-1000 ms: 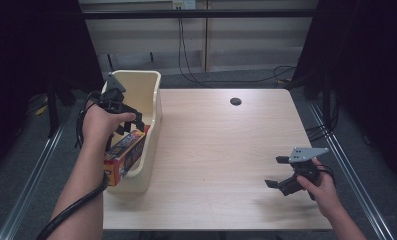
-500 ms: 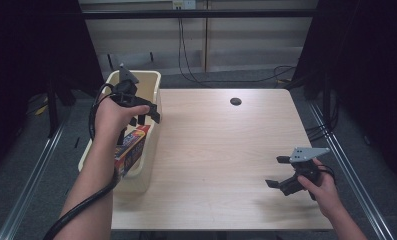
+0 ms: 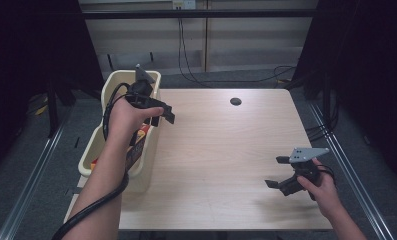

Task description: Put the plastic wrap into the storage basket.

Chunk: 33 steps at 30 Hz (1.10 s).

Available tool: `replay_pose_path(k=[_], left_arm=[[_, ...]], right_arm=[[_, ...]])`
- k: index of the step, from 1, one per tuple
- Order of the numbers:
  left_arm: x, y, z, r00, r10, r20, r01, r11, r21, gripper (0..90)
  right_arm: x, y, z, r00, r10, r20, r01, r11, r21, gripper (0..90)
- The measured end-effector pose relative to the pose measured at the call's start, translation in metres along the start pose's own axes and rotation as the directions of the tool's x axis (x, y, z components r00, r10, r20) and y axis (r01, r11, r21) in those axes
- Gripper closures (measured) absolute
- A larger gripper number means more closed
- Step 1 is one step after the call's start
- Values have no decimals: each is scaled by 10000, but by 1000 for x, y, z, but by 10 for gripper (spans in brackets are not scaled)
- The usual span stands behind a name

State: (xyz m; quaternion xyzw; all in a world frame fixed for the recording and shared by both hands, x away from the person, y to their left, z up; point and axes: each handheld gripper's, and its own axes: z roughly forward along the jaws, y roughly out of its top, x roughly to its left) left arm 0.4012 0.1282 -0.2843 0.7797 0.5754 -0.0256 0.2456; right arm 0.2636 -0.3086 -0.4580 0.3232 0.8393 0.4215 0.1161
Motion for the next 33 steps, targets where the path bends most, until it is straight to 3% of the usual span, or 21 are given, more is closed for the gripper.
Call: replay_pose_path(k=[9, 19, 33], left_arm=[[-16, 0, 17, 9981, 519, 340, -522, 9986, 69, 168], [-32, -3, 38, 9948, 798, 638, -812, 9965, 187, 164], [-43, -12, 66, 9869, 1333, 907, -1358, 9905, 217, 164]], right_arm=[[0, 0, 1, 10000, -22, 18, 22, 10000, 12, 19], [0, 0, 1, 10000, -59, 10, 59, 10000, -9, 19], [0, 0, 3, 10000, -93, 28, 93, 9999, 60, 19]])
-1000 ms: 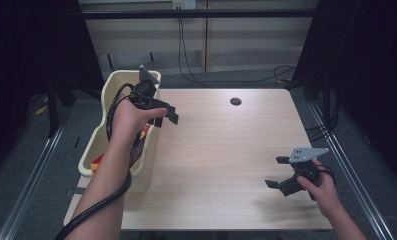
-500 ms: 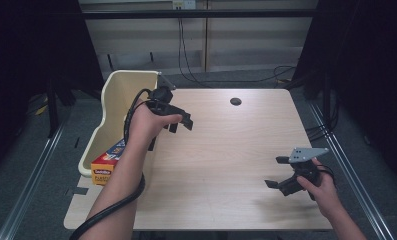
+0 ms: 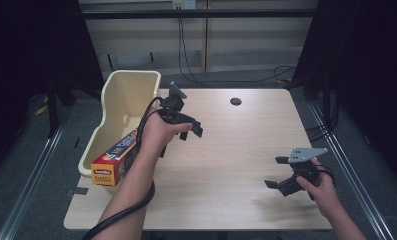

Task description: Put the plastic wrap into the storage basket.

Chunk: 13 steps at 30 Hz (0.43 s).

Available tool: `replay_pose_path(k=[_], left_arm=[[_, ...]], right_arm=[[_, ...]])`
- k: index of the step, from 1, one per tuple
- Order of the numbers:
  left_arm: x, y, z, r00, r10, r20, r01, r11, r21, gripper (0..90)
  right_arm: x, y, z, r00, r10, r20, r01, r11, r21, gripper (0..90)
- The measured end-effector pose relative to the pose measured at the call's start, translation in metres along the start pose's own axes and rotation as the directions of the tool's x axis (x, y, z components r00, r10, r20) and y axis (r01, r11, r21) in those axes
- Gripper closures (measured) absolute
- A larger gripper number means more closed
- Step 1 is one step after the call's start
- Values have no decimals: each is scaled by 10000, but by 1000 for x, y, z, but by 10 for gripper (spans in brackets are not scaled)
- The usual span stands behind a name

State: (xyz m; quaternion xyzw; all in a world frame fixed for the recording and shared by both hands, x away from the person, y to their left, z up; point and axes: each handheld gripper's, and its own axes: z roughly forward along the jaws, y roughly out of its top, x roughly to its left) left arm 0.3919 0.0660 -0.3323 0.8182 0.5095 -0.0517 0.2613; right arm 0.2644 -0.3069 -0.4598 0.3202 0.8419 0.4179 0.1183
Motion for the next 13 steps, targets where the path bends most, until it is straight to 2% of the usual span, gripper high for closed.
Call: replay_pose_path(k=[3, 7, 8, 10, 13], left_arm=[[-2, -3, 6, 9999, 19, 129, -18, 10000, -39, 164], [-3, -7, 13, 9997, 207, 117, -206, 9998, -39, 163], [-3, -9, 16, 9995, 203, 254, -203, 9998, -7, 163], [-3, -11, 19, 9990, 362, 253, -361, 9993, -15, 162], [-3, -15, 26, 9988, 355, 325, -351, 9993, -122, 161]], right_arm=[[0, 0, 1, 10000, 21, -29, -21, 10000, 45, 19], [0, 0, 1, 10000, 21, 37, -22, 10000, 67, 18], [0, 0, 2, 10000, 32, 43, -33, 10000, 80, 19], [0, -1, 2, 10000, 24, 34, -24, 9999, 104, 19], [0, -1, 3, 10000, 48, 26, -49, 9999, 140, 18]])
